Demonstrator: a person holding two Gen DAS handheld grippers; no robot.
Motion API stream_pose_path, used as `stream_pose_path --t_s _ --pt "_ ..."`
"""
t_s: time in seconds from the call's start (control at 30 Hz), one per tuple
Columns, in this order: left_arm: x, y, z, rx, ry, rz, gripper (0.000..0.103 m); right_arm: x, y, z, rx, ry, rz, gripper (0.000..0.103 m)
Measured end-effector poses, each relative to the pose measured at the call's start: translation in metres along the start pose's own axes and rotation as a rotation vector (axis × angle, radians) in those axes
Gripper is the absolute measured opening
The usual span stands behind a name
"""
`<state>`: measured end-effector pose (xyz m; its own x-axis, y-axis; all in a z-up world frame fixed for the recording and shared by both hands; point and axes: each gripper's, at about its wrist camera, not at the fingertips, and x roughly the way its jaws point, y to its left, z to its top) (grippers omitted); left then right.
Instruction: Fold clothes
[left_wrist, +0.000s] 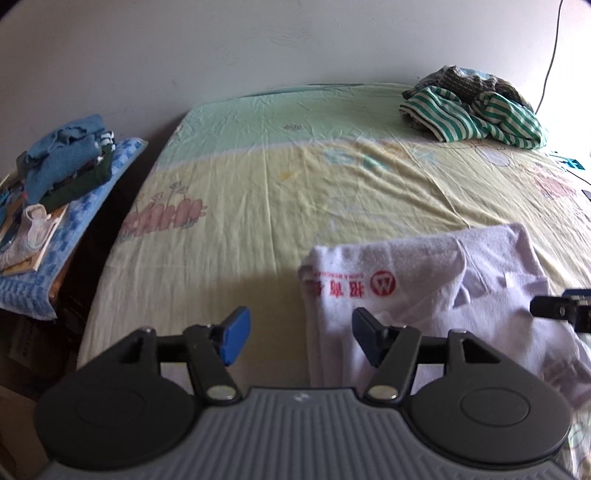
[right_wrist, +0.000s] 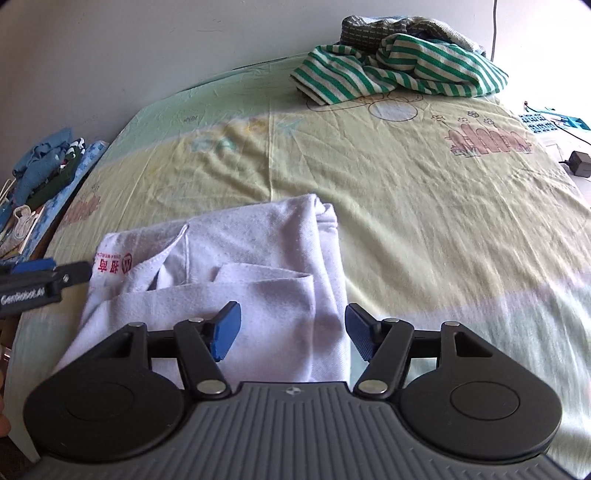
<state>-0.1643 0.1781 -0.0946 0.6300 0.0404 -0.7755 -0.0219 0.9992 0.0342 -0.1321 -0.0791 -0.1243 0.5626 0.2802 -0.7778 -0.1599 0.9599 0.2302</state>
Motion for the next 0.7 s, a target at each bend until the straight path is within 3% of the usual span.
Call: stream_pose_path --t_s 0.1,0.3,0.43,0.57,0.7 --pt "0.003 0.006 -0.009 -0.049 0.021 -0.067 0.072 0.005 -0.008 0.001 0.005 0.027 0.021 0.07" --pt "0.013 0.015 -0.019 -0.136 0.054 -0.183 0.071 0.014 -0.013 0.004 -0.007 0.05 0.06 0.075" --pt "0.026 0.015 -0.019 -0.165 0.097 -0.252 0.063 0.016 -0.011 0.005 -0.04 0.047 0.079 0.077" --pt "0.029 0.013 -0.019 -0.176 0.089 -0.285 0.059 0.017 -0.011 0.006 -0.044 0.047 0.131 0.059" --pt "0.03 0.011 -0.017 -0.182 0.09 -0.303 0.052 0.017 -0.008 0.006 -0.06 0.047 0.139 0.051"
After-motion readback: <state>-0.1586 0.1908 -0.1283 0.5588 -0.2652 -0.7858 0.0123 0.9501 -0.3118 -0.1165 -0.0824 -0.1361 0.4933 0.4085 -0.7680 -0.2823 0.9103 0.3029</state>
